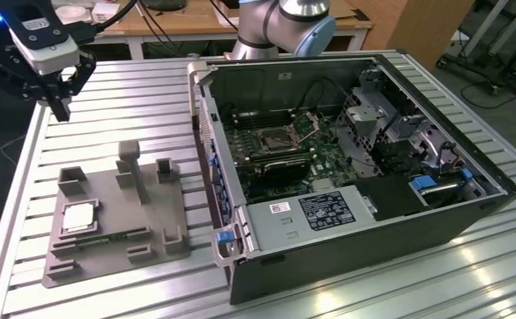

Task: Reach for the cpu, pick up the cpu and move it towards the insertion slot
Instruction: 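Reach for the cpu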

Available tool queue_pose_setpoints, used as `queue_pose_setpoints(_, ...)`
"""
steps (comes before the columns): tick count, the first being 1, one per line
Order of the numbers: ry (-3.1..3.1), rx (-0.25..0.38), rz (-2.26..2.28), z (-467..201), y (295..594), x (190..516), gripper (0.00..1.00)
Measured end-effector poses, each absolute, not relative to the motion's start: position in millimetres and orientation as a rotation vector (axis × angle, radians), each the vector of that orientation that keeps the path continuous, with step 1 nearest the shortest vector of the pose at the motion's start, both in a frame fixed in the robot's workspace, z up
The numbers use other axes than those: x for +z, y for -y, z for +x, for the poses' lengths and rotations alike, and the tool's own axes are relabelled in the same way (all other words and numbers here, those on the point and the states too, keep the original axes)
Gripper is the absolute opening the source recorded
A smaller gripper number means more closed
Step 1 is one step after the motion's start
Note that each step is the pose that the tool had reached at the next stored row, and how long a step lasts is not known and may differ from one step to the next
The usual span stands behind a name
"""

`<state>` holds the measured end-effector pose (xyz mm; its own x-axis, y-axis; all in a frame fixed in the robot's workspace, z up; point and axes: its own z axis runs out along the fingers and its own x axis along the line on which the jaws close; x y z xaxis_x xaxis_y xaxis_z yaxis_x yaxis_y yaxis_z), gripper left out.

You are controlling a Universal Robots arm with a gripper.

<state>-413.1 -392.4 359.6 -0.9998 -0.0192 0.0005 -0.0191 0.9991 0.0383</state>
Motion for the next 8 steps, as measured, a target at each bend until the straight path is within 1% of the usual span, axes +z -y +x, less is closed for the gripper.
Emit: queue_pose_setpoints(8, 3.14, -0.06, 0.03, -413.8, 392.4, 359.6, 0.11)
